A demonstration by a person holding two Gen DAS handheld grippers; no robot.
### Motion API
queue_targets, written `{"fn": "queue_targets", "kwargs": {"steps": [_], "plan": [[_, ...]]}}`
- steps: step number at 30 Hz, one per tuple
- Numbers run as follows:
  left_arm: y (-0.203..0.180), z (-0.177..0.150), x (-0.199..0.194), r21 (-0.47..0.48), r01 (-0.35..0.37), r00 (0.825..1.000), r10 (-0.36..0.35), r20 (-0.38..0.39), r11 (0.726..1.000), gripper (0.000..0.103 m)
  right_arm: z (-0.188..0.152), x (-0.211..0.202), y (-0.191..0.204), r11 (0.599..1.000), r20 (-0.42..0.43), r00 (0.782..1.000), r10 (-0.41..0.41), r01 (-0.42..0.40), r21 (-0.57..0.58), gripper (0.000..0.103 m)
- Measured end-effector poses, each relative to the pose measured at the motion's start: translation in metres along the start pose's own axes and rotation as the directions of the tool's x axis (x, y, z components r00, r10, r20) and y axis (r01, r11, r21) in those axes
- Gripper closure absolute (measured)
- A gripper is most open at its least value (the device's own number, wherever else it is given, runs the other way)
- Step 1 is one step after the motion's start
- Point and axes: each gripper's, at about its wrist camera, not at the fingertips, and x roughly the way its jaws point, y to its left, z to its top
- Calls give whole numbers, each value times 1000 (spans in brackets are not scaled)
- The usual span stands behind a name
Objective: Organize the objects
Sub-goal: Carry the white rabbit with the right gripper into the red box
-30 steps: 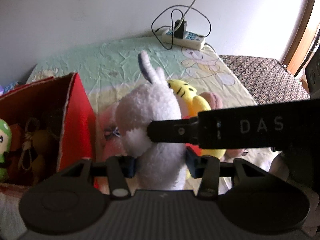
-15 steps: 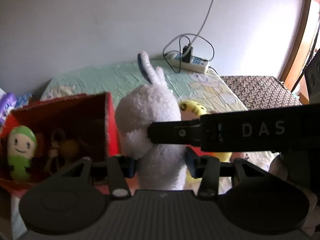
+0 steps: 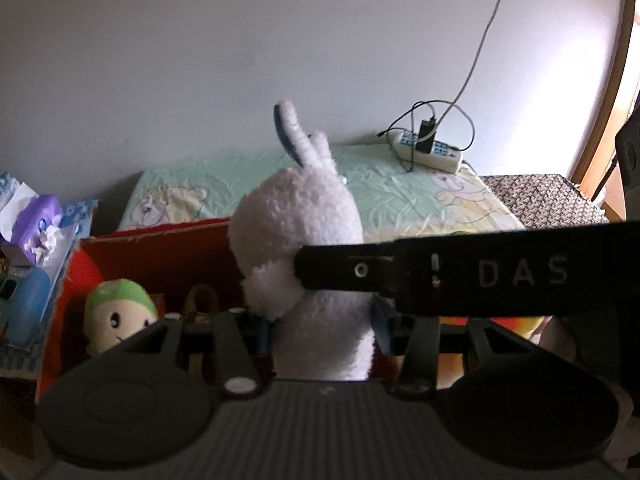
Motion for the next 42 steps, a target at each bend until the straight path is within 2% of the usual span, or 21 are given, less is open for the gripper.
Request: {"fn": "queue_targets", "kwargs": {"steps": [5, 10, 17, 21, 27, 31, 34, 36, 42], "plan": [[24, -7, 18, 16, -1, 999, 1, -39, 1000, 54, -6, 26, 2, 999, -37, 999, -21, 22, 28, 61], [45, -17, 32, 25, -13, 997, 15, -80, 1000, 53, -9, 54, -2, 994, -104, 994, -15, 26, 108, 61], [76, -31, 49, -9, -43, 988, 41, -147, 999, 53, -14, 84, -8, 975, -177, 984, 11, 29, 222, 62], [88, -38, 52, -21, -66, 985, 61, -162, 998, 49, -15, 97, -9, 963, -205, 979, 19, 37, 267, 63], [103, -44, 44, -28, -103, 983, 97, -154, 994, 49, -14, 114, 5, 976, -240, 970, 30, 23, 215, 63], [116, -46, 34, -42, -128, 982, 120, -147, 991, 51, -19, 127, 21, 993, -265, 964, -23, 54, 110, 62], [124, -47, 34, -67, -115, 982, 103, -160, 991, 52, -18, 126, 14, 989, -267, 963, -21, 59, 137, 57], [122, -43, 40, -64, -119, 981, 107, -164, 991, 52, -16, 122, 8, 984, -266, 964, -15, 61, 166, 50], [113, -39, 50, -43, -140, 975, 131, -178, 989, 51, -12, 106, 7, 983, -218, 976, -6, 46, 177, 50]]}}
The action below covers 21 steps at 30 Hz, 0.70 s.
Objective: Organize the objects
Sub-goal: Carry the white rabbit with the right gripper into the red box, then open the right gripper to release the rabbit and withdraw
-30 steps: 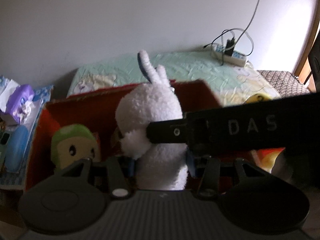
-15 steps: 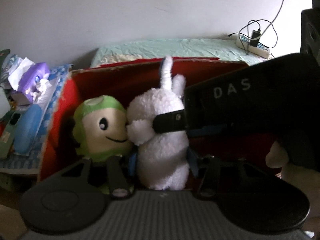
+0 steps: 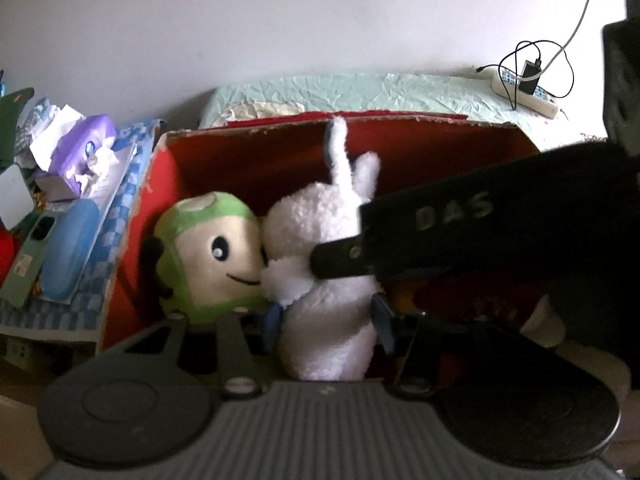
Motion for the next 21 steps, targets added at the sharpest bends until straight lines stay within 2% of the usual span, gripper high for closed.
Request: {"fn": "queue_targets", "kwargs": {"steps": [4, 5, 9, 18, 21], "plan": [[3, 3, 0, -14, 0, 1000, -1, -11, 1000, 51, 0, -4, 1, 1000, 27, 1000, -13, 13, -2, 56], [3, 3, -1, -19, 0, 1000, 0, -15, 1000, 51, 1, -3, 1, 1000, 25, 1000, -18, 18, -2, 62], [1, 6, -1, -29, -18, 999, 17, -32, 999, 51, -3, -2, 0, 1000, 26, 1000, -17, 17, 8, 70], [-5, 7, -5, -26, -53, 998, 52, -37, 998, 49, -11, -16, 8, 998, 81, 996, -34, 38, -44, 72], [-8, 6, -12, -21, -65, 998, 64, -25, 998, 45, -16, -20, 9, 996, 95, 994, -62, 68, -62, 72]]}}
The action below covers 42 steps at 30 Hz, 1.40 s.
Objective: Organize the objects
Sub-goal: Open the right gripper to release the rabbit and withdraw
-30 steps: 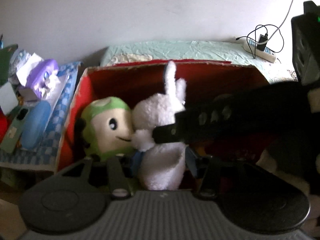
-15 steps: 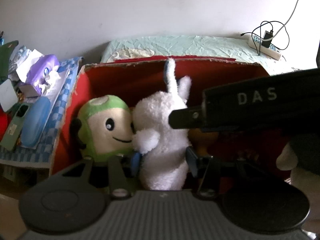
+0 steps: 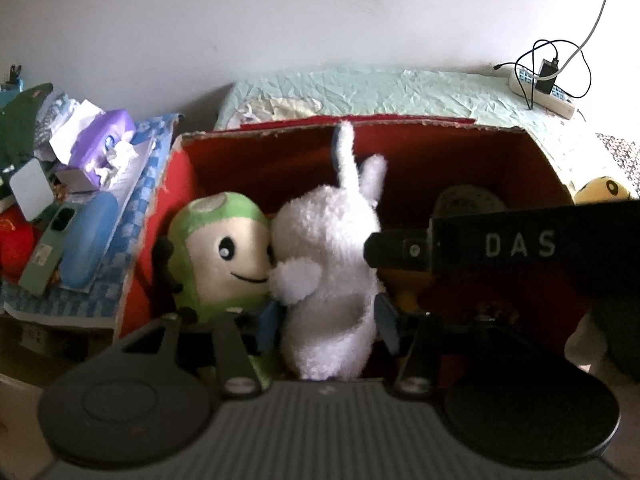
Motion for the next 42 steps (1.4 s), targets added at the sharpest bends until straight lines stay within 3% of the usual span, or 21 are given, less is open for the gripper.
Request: {"fn": "queue_targets", "kwargs": {"steps": [15, 25, 29, 42], "plan": [[-9, -14, -23, 4, -27, 1000, 26, 15, 1000, 45, -25, -31, 4, 997, 59, 996, -67, 69, -24, 71], [-20, -18, -39, 27, 9, 999, -10, 37, 1000, 43, -39, -62, 12, 995, 118, 992, -49, 59, -77, 71], [-31, -19, -48, 50, 25, 998, -28, 55, 998, 34, -43, -75, 9, 996, 132, 990, -43, 52, -66, 71], [-82, -18, -70, 127, 54, 994, -65, 87, 990, 21, -54, -135, -25, 994, 225, 968, -107, 111, -3, 66]]}}
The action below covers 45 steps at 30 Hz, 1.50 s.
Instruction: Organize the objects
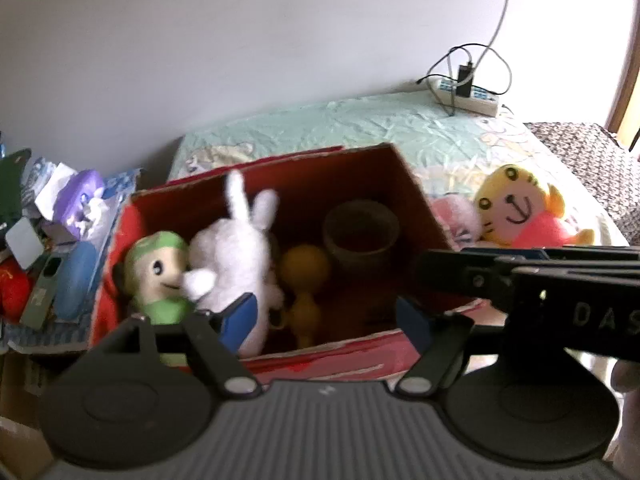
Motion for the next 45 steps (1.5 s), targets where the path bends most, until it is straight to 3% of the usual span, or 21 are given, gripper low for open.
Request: {"fn": "queue_targets", "kwargs": {"steps": [8, 25, 35, 45], "plan": [[-47, 6, -9, 43, 32, 999, -33, 17, 999, 16, -5, -25, -41, 998, -15, 1000, -11, 12, 58, 65], [-149, 14, 12, 87, 73, 996, -68, -63, 994, 14, -4, -65, -136, 992, -45, 997, -66, 70, 102, 65], [-193, 15, 37, 68, 53, 990, -44, -134, 996, 13, 0, -69, -176, 993, -94, 995, -46, 56, 108, 65], [-212, 3, 51, 5, 34, 980, -33, -194, 999, 11, -6, -64, -199, 992, -152, 988, -23, 42, 123, 65]]}}
